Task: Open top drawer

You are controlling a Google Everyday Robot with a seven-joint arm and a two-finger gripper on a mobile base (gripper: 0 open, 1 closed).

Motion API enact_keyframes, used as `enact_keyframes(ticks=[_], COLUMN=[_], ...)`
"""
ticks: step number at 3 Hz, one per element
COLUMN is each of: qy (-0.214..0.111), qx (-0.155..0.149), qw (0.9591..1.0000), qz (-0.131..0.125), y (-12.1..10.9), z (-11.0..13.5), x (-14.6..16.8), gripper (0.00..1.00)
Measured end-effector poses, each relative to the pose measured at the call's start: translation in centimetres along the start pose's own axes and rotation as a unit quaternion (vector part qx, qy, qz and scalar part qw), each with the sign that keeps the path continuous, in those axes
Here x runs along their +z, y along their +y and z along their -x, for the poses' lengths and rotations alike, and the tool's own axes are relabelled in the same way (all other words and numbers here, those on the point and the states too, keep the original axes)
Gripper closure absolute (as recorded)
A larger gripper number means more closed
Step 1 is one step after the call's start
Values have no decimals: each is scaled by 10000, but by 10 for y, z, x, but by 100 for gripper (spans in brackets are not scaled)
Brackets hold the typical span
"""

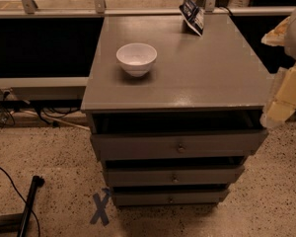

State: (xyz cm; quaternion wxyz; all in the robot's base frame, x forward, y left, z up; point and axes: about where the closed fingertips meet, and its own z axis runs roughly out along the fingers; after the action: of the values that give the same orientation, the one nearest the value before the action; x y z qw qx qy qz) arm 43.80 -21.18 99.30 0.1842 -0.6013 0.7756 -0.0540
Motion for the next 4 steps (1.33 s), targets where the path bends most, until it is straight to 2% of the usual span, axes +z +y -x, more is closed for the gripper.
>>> enact_keyframes(ticks=[1,2,3,4], qy=[0,-270,-896,-1689], qx=[0,159,409,788], qw=[10000,9995,9947,9819], qz=[0,61,280,336], y=[0,10,47,82], z=[0,-13,-46,-76], x=[0,25,82,134], gripper=[0,0,0,0])
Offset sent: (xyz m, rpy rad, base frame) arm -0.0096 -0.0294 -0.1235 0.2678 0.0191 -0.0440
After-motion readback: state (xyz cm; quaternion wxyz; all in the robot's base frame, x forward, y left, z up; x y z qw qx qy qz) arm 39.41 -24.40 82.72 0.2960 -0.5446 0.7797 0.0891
